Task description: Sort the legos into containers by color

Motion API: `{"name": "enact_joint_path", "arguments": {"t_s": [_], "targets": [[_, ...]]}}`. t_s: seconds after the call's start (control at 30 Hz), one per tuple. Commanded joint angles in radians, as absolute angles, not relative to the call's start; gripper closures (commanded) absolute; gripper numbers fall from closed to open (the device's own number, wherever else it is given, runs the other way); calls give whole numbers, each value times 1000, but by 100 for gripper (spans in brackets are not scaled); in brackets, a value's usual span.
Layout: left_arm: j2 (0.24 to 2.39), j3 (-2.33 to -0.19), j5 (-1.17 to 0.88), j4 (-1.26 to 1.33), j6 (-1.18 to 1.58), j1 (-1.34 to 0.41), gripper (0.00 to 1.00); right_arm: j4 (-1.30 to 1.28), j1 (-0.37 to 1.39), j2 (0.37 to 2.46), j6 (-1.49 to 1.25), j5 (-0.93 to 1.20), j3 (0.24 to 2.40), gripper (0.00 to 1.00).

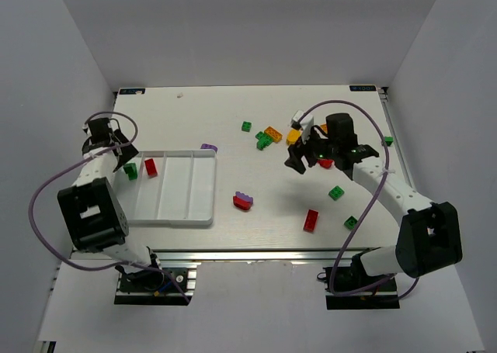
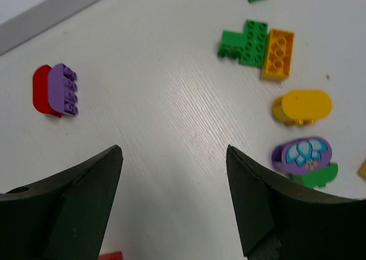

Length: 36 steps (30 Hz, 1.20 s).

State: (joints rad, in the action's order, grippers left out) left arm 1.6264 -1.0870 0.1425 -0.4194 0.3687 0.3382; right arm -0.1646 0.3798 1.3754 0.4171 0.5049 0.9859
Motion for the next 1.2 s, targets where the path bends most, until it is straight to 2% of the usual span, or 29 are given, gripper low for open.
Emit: {"name": "enact_joint_path", "arguments": {"t_s": [0.0, 0.17, 0.23, 0.37, 0.47, 0.67, 0.7, 0.73, 0.8, 0.83, 0.9, 0.93, 1.03, 1.17], "targets": [[1435, -1045, 62, -426, 348, 342, 20, -279, 345, 1361, 367, 424, 1032, 22], [1209, -899, -110, -410, 379, 342, 20, -440, 295, 1359, 284, 319, 1034, 28], [1082, -798, -200, -378, 434, 342, 23, -472, 278, 1362, 247, 257, 1028, 36], [915, -648, -356, -341, 552, 341, 30, -587, 256, 1388, 264, 200, 1031, 42], [821, -563, -426, -345, 609, 336, 30, -639, 242, 1407, 342, 123, 1023, 39], [746, -552, -436, -399, 611, 318, 26, -678, 226, 1420, 510, 80, 988, 26], [744, -555, -439, -399, 609, 316, 26, -734, 224, 1425, 569, 107, 1008, 18], [745, -558, -442, -397, 611, 316, 26, -777, 222, 1430, 756, 168, 1023, 15], [749, -563, -449, -391, 617, 314, 26, -810, 204, 1408, 946, 237, 1028, 14], [750, -563, -454, -381, 618, 314, 25, -842, 169, 1396, 1165, 271, 1026, 14], [755, -563, -462, -371, 624, 314, 25, -864, 132, 1370, 1370, 330, 1017, 15], [759, -564, -465, -365, 626, 314, 25, -911, 99, 1367, 1587, 381, 1011, 16], [759, -572, -477, -362, 623, 311, 25, -890, 58, 1388, 1817, 410, 988, 15], [750, -583, -488, -374, 620, 311, 24, -946, 28, 1497, 1982, 463, 1051, 15]]}}
